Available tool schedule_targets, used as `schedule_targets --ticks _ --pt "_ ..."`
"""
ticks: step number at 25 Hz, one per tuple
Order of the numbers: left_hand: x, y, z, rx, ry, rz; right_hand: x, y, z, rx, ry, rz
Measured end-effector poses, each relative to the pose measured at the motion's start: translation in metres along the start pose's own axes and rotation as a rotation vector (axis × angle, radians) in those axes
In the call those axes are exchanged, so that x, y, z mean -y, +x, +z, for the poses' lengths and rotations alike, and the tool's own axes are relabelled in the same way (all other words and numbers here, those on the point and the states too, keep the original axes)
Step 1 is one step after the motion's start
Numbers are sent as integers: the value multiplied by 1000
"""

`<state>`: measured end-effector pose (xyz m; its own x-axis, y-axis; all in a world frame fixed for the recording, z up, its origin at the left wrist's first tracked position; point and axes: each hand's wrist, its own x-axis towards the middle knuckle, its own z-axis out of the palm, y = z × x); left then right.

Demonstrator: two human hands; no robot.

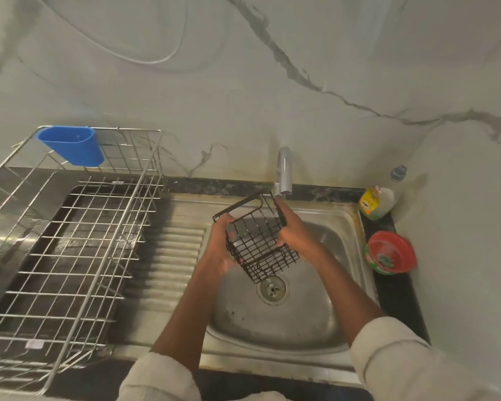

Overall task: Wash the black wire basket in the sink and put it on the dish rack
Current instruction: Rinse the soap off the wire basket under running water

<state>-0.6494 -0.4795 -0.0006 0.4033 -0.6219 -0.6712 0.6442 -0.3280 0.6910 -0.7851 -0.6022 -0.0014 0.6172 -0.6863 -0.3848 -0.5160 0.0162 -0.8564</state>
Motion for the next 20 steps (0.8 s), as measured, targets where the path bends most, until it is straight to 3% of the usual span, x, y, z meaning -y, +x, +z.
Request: schedule_targets --ticks 4,7,12,15,20 --pt "17 10 -19 -197 -76 136 -1 8 1 99 72 -27" --pt "28 5 -10 -238 -47 278 -22 4 -4 48 268 47" --pt "44 1 13 -134 78 371 -67 -25 -21 -266 638 235" --pt "51 2 17 -47 123 411 -75 -42 -25 -197 641 464" --pt "63 -9 0 123 234 477 -69 -51 -22 -61 1042 584"
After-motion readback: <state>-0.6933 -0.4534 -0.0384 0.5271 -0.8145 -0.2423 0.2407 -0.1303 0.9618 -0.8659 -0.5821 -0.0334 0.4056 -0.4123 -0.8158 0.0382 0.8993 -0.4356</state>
